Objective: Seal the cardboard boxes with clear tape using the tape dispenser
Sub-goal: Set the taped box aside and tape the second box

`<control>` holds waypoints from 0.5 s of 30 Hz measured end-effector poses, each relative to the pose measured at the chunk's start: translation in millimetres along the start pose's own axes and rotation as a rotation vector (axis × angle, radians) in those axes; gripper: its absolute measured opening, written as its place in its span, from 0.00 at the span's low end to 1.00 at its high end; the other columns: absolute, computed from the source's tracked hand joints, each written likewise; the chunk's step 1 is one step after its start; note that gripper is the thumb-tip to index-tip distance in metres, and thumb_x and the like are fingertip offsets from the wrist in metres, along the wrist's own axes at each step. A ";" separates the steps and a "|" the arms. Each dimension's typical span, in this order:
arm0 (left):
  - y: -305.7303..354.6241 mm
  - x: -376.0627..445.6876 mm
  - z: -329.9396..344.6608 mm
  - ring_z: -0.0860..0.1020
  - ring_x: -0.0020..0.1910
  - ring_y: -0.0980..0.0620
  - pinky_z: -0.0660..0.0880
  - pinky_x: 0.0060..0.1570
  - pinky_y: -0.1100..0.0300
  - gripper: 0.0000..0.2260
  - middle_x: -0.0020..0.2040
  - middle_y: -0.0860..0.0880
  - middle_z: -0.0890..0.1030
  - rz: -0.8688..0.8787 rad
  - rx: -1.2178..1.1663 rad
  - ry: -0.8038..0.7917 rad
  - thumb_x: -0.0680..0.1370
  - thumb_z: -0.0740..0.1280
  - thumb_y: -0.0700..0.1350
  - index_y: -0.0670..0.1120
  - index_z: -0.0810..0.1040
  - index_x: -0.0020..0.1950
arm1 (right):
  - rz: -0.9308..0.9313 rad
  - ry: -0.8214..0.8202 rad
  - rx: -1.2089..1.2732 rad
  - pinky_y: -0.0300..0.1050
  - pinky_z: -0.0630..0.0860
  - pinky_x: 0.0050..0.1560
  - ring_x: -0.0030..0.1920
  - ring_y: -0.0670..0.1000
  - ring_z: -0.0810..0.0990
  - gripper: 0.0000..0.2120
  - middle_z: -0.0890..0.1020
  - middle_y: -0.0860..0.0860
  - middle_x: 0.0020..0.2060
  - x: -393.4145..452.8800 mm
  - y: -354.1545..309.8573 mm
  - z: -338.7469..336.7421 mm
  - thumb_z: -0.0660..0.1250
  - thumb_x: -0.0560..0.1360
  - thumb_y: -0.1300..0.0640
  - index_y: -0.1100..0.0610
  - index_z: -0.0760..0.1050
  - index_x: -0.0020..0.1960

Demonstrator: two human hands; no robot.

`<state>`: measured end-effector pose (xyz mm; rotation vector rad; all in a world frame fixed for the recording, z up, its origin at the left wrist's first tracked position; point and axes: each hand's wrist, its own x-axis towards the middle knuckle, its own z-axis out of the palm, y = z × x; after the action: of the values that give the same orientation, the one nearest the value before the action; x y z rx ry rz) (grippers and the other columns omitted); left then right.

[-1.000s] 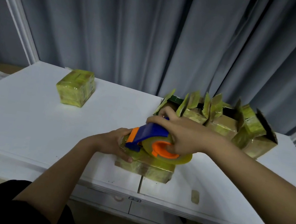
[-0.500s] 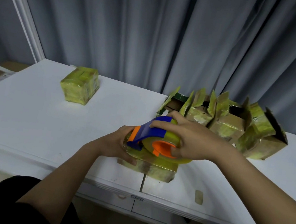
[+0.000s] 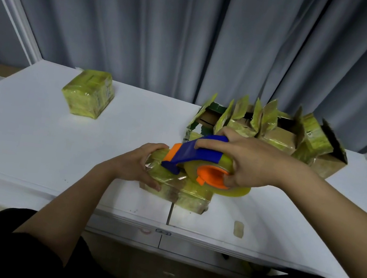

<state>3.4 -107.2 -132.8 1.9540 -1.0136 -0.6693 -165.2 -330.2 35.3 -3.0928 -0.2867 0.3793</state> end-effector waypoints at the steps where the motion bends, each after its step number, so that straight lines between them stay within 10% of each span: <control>1: -0.1 0.1 -0.6 0.69 0.65 0.57 0.72 0.62 0.58 0.46 0.66 0.56 0.67 -0.004 0.000 -0.002 0.53 0.81 0.59 0.61 0.64 0.67 | 0.002 0.001 0.000 0.50 0.76 0.48 0.48 0.53 0.74 0.37 0.63 0.47 0.58 -0.7 0.5 -0.1 0.68 0.71 0.44 0.32 0.51 0.72; 6: 1.0 1.4 -1.1 0.69 0.63 0.58 0.72 0.57 0.66 0.44 0.64 0.58 0.67 -0.021 -0.013 -0.007 0.58 0.83 0.47 0.59 0.63 0.68 | 0.025 0.015 -0.053 0.49 0.76 0.45 0.44 0.52 0.73 0.39 0.59 0.44 0.54 -4.4 6.2 1.5 0.70 0.69 0.45 0.30 0.49 0.71; 10: 4.9 -0.7 -1.5 0.68 0.64 0.59 0.72 0.60 0.62 0.50 0.66 0.59 0.66 -0.053 -0.012 -0.020 0.50 0.81 0.63 0.63 0.61 0.68 | 0.035 0.055 -0.071 0.47 0.78 0.43 0.47 0.51 0.73 0.41 0.62 0.46 0.59 -9.9 12.2 11.3 0.70 0.69 0.43 0.30 0.46 0.70; 15: 7.1 -1.1 -1.1 0.68 0.65 0.57 0.72 0.57 0.66 0.49 0.66 0.58 0.66 -0.082 0.000 -0.025 0.53 0.82 0.57 0.61 0.61 0.69 | 0.095 0.071 -0.144 0.37 0.67 0.34 0.47 0.52 0.74 0.41 0.62 0.45 0.60 -22.1 22.6 12.4 0.69 0.70 0.43 0.31 0.45 0.71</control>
<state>0.8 -108.2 -126.1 2.0005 -0.9528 -0.7407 -185.2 -356.5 27.8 -3.2612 -0.1743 0.2603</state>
